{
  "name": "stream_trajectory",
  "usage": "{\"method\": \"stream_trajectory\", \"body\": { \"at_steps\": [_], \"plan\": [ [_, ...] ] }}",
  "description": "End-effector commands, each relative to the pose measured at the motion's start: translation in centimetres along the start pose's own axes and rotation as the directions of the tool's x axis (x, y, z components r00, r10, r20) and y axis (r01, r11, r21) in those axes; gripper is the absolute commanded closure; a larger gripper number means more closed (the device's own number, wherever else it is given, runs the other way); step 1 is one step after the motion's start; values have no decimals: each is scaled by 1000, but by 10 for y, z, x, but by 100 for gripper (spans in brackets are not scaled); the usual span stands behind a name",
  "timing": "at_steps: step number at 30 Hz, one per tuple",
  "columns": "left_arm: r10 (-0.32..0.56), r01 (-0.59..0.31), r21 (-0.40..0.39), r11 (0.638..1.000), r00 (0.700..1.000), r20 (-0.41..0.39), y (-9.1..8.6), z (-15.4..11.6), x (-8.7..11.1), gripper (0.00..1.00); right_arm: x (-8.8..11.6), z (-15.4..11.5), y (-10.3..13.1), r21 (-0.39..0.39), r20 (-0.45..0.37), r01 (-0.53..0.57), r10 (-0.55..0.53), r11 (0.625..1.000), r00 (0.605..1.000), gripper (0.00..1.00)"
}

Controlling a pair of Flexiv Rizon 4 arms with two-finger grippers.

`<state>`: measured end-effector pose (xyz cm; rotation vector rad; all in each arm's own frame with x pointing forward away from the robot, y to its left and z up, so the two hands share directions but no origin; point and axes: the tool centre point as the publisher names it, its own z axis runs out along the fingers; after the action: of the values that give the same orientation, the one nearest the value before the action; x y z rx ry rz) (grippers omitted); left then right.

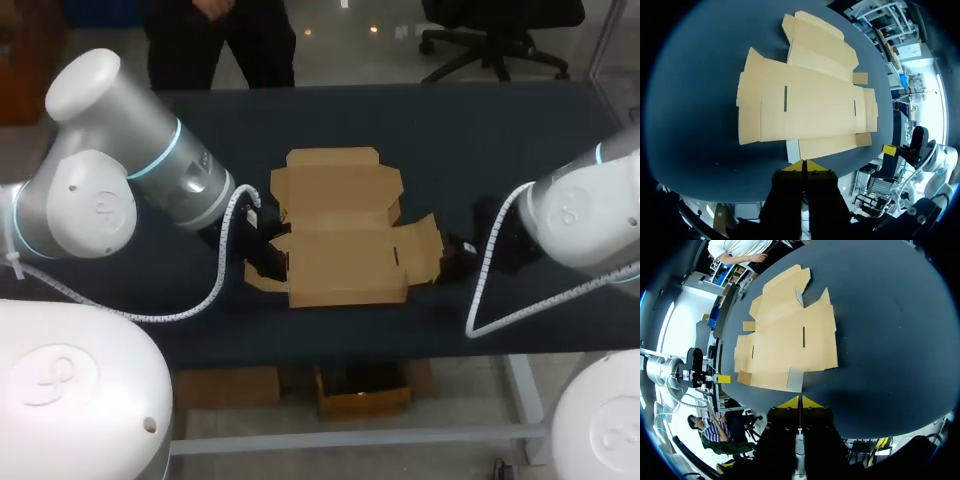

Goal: Assemble the packaging by folding the flat box into shape, placing the metal phone stand inside, and closing the box properly

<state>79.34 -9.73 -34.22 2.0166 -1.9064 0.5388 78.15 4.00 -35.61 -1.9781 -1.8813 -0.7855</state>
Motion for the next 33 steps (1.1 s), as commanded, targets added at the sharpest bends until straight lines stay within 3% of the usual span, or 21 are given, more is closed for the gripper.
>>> {"method": "stream_trajectory", "body": {
  "at_steps": [1, 13, 16, 18, 19, 20, 21, 22, 23, 33],
  "plan": [
    [1, -1, -6, 1000, 1000, 5, -3, -13, -2, 100, -8, -18, 3, -6, -23, -12, 12, 1000, 1000, 100],
    [-8, 8, 5, 1000, 1000, 6, -18, -28, -7, 98, -28, -40, 27, -46, -51, -66, 64, 997, 997, 100],
    [-10, 10, 9, 1000, 1000, 9, -21, -31, -8, 87, -31, -44, 32, -52, -50, -76, 73, 996, 996, 100],
    [-13, 13, 11, 1000, 1000, 11, -24, -33, -9, 67, -33, -46, 35, -56, -50, -83, 80, 995, 996, 89],
    [-15, 15, 13, 1000, 1000, 12, -25, -34, -9, 58, -34, -48, 36, -60, -51, -88, 85, 994, 995, 79],
    [-17, 17, 15, 1000, 1000, 12, -26, -36, -10, 33, -36, -50, 38, -65, -54, -94, 91, 993, 994, 68],
    [-18, 18, 16, 1000, 1000, 13, -28, -37, -10, 8, -38, -52, 40, -73, -60, -100, 96, 992, 994, 53],
    [-18, 18, 17, 1000, 1000, 13, -29, -38, -10, 0, -40, -53, 42, -74, -64, -102, 97, 992, 993, 24],
    [-17, 17, 19, 1000, 1000, 12, -30, -40, -10, 0, -41, -55, 44, -79, -68, -107, 102, 991, 992, 2],
    [21, -21, 12, 1000, 999, -36, -54, -58, -12, 0, -50, -70, 74, -113, -97, -115, 104, 987, 990, 0]
  ]
}}
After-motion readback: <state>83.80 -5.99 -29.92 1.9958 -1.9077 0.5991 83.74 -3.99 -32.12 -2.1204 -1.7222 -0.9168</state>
